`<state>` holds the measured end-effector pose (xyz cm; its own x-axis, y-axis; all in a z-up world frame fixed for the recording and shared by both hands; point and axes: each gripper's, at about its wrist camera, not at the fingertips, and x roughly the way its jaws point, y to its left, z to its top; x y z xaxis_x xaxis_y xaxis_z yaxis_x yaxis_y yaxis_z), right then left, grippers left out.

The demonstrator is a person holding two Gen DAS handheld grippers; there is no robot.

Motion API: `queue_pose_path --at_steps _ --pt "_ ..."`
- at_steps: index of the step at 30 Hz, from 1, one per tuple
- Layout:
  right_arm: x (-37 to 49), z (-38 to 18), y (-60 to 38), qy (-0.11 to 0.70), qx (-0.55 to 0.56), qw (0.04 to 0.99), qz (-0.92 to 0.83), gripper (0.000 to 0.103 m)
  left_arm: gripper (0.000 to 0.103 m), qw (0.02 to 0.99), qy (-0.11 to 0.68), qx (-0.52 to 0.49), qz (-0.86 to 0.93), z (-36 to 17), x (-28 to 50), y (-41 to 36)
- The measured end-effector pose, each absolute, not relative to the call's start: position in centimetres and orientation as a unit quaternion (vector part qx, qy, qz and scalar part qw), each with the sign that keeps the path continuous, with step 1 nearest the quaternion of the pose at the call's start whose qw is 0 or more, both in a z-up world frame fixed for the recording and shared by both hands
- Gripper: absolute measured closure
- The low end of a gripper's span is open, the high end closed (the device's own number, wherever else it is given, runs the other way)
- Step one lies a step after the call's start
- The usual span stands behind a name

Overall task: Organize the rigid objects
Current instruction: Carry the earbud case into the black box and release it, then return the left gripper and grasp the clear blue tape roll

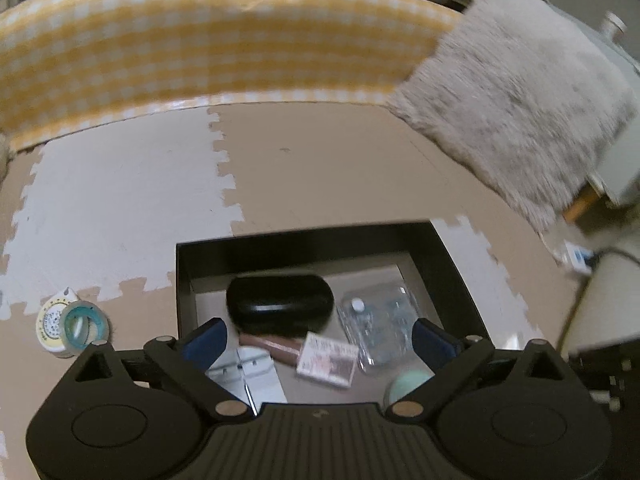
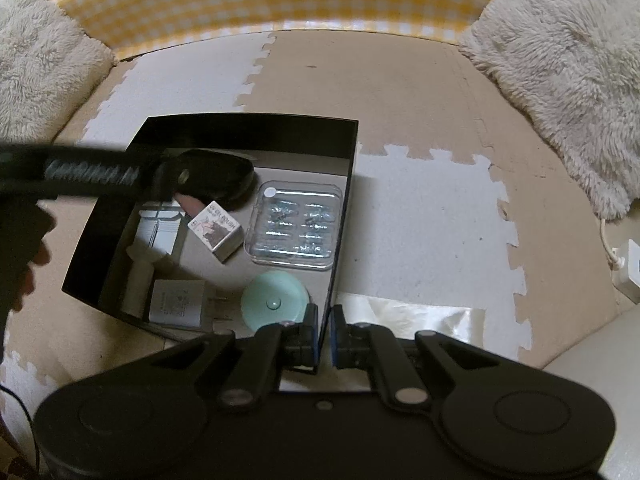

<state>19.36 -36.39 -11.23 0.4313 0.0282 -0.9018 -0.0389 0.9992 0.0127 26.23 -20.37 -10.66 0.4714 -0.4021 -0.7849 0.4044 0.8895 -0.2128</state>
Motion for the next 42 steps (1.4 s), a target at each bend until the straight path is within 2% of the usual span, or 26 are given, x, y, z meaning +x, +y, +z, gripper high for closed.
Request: queue_pose_path --at_steps 4,27,42 --pt "19.3 -11.2 -36.5 0.533 -0.001 0.846 0.019 0.097 0.000 0.855 0.454 0.016 -0.250 -10.6 25.3 -19.7" --pt "19.1 -11.3 -36.6 0.532 0.007 0.847 0.010 0.097 0.000 0.858 0.427 0.020 -0.284 -7.0 19.7 -15.8" --pt "19.0 -11.8 -36.6 0.538 0.004 0.843 0.013 0.096 0.000 0.879 0.402 0.000 -0.255 -6.3 20.5 -10.1"
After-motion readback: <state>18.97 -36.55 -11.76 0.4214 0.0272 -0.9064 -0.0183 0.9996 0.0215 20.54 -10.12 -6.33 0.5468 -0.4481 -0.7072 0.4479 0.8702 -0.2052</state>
